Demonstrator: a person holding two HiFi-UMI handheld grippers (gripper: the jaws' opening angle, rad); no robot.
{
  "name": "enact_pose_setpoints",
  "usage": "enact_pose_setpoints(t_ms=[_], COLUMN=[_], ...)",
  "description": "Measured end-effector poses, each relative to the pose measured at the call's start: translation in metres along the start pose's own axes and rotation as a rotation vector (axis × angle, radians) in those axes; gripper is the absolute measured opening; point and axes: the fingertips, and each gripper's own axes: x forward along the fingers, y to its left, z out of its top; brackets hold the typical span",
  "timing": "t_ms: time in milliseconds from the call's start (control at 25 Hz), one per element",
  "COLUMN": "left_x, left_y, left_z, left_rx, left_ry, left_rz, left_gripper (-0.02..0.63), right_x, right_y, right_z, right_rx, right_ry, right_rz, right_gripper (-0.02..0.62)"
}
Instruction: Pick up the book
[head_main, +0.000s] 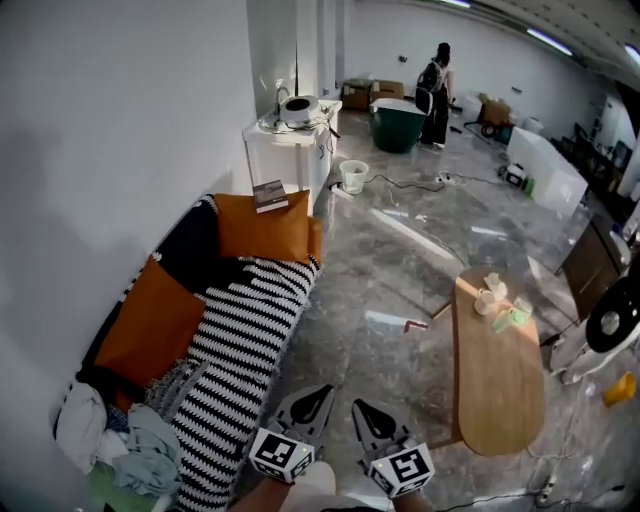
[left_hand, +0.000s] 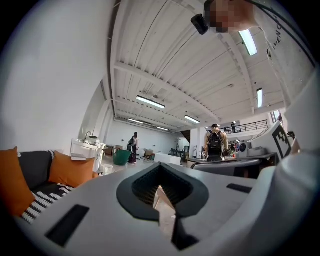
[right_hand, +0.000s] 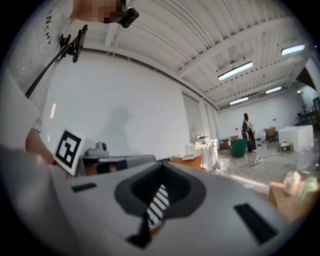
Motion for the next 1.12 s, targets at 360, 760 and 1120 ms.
enact_pose_setpoints(t_ms=[360, 760, 1120], left_x=[0.039, 0.113, 0.182], left_y=[0.012, 0.054, 0.113], left_z=[-0.004, 0.001, 0.006], left_rx=[-0.006, -0.027, -0.041], left_ry=[-0.001, -0.013, -0.014], left_rz=[-0.022, -0.072, -0.05], left_gripper=[0.021, 0.021, 0.021], right_x=[0.019, 0.08, 0.147], right_y=[-0.033, -0.089, -0.145], right_z=[0.003, 0.017, 0.025], right_rx=[0.001, 0.021, 0.044], right_ry=[-0.009, 0.005, 0.025], right_rz=[-0.016, -0.018, -0.016], right_gripper=[0.014, 0.014, 0.014])
